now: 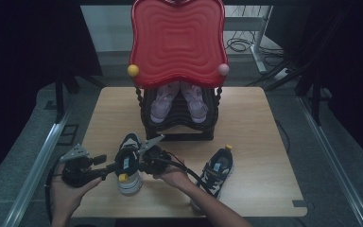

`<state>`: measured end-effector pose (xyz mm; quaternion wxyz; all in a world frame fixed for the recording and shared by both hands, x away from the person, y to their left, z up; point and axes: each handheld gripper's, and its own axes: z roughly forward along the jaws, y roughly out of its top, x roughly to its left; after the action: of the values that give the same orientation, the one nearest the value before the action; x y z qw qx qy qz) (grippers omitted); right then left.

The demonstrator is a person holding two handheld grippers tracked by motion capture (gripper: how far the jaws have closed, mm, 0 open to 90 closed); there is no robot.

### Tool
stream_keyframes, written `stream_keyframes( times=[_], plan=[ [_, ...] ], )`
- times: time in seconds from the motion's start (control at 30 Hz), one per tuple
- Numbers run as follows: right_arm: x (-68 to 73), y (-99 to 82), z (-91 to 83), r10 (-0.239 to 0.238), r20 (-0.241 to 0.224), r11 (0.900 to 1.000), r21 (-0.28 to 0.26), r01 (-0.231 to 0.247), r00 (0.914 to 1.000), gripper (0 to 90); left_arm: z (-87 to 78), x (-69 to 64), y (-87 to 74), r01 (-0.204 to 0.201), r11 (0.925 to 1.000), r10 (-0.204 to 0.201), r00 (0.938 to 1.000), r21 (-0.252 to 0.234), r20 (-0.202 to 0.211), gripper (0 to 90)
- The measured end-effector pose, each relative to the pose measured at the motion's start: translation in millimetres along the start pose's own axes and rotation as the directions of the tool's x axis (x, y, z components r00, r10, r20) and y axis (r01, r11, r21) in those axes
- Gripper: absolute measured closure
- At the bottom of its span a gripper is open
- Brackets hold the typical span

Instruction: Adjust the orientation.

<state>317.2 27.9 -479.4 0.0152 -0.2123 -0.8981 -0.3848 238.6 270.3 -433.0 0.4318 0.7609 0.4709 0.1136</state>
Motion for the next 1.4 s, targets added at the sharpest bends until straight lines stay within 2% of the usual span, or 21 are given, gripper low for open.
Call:
stream_keyframes(
  times=[0.3, 0.63, 1.4],
  plan=[
    [4.0, 2.5, 4.9, -0.007, -0.022, 1.0, -0.001, 0.007, 0.9997, 90.0, -0.5, -1.9, 0.4, -0.005, 1.0, 0.005, 1.0, 0.0, 0.003, 39.1],
    [13.2, 8.8, 16.4, -0.03, -0.062, 0.9995, -0.01, 0.029, 0.9976, 90.0, -10.7, 2.9, 0.0, 0.008, 0.9996, -0.008, 1.0, -0.026, -0.003, 39.1],
    [24.3, 23.2, 41.1, -0.039, -0.102, 0.9983, -0.048, 0.034, 0.994, 90.0, -20.0, 6.3, -0.4, 0.015, 0.9989, -0.016, 0.9998, -0.045, -0.01, 39.1]
  ],
)
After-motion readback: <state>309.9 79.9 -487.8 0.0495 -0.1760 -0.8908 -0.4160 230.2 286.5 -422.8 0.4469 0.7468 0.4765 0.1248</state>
